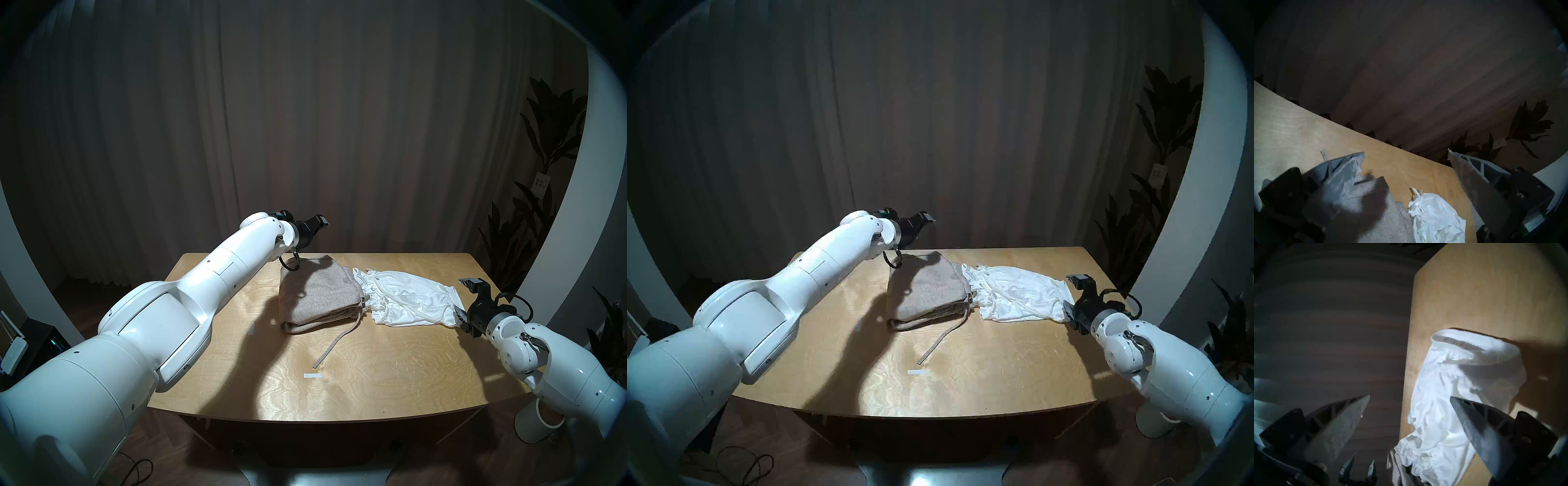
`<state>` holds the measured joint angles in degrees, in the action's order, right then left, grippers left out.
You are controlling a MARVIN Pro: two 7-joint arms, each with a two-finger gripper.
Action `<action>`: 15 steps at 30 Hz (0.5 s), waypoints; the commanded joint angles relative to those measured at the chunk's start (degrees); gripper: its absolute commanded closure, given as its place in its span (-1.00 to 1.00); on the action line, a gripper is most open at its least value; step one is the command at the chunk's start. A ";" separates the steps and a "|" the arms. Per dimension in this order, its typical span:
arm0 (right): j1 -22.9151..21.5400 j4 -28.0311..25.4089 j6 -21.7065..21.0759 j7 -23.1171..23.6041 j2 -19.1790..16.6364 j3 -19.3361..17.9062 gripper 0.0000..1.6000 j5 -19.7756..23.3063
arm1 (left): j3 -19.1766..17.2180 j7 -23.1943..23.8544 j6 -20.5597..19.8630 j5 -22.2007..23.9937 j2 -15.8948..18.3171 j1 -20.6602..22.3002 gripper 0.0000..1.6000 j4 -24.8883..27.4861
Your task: Fold pants twice and stack them
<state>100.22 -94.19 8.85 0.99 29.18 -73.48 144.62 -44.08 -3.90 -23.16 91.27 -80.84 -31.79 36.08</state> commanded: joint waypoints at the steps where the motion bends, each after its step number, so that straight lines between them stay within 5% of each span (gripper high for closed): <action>1: 5.01 0.13 -0.12 1.31 -3.13 -0.62 -1.00 -0.22 | -0.36 1.30 0.89 -0.58 2.48 -0.06 -1.00 2.60; 15: 10.62 0.56 -0.51 3.82 -6.89 -2.23 -1.00 -0.39 | -0.66 3.05 2.16 -1.96 5.83 -2.31 -1.00 6.90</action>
<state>107.77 -93.65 8.18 2.94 25.17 -74.29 144.50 -44.23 -2.33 -21.92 89.57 -76.84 -34.13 39.81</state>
